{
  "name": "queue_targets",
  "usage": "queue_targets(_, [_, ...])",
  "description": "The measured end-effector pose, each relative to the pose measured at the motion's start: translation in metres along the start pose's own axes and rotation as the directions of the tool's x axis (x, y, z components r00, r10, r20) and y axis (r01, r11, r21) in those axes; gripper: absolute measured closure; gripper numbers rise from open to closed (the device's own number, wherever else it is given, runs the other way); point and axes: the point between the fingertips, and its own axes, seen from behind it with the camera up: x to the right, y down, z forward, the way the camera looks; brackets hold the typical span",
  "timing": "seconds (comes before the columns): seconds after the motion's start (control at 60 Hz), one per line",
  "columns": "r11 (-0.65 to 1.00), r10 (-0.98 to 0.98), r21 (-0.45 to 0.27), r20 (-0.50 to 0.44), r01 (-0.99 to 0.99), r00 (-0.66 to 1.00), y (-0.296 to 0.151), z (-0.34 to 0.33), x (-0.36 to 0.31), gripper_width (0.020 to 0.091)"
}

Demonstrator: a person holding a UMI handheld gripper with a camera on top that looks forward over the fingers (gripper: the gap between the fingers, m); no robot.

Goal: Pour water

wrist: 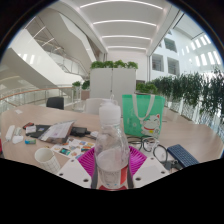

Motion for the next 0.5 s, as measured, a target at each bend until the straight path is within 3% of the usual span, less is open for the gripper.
queue_targets(0.05, [0.999, 0.018, -0.042, 0.042, -0.016, 0.999, 0.011, -0.022, 0.023, 0.0692])
queue_targets(0.117, [0.999, 0.019, -0.052, 0.047, -0.016, 0.999, 0.047, 0.001, 0.004, 0.0682])
queue_targets(0.267, [0.997, 0.046, -0.070, 0.049, -0.042, 0.998, 0.064, -0.008, 0.021, 0.0664])
queue_targets(0.5, [0.997, 0.073, -0.026, 0.059, -0.072, 0.996, 0.067, -0.007, 0.020, 0.0630])
